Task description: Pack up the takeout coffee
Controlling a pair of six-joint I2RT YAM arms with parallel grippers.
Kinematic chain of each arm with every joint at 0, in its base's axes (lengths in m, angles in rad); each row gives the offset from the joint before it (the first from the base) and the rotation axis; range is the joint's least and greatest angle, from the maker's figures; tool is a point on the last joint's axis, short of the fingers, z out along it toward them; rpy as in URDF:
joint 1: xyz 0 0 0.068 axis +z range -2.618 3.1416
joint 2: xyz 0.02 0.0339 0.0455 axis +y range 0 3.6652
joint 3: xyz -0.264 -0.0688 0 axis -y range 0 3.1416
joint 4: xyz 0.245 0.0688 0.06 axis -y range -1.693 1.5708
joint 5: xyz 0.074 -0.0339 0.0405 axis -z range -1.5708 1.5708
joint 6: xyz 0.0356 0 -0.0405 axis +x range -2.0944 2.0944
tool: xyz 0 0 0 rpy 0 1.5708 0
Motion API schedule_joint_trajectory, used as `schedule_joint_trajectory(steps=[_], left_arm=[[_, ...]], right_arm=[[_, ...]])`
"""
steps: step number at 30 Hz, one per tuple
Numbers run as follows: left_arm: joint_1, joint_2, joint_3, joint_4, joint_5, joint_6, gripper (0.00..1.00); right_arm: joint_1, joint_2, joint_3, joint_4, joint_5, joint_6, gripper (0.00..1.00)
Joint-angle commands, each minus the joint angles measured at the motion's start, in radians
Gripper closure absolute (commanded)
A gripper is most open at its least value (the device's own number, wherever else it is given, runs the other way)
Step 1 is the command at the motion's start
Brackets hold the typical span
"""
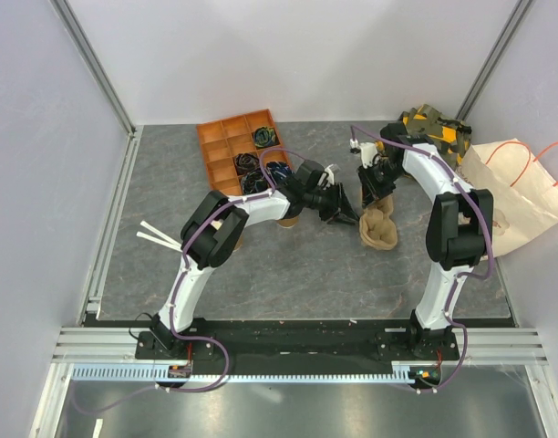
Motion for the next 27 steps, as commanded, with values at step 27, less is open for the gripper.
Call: schedule_joint_trajectory(steps=[27], left_arm=[[0.003,-0.066,-0.112,0.274,0.075,-0.150,0.54]], right_arm=[[-0.003,-0.084,-0.038,0.043,0.003,-0.040,1.00]])
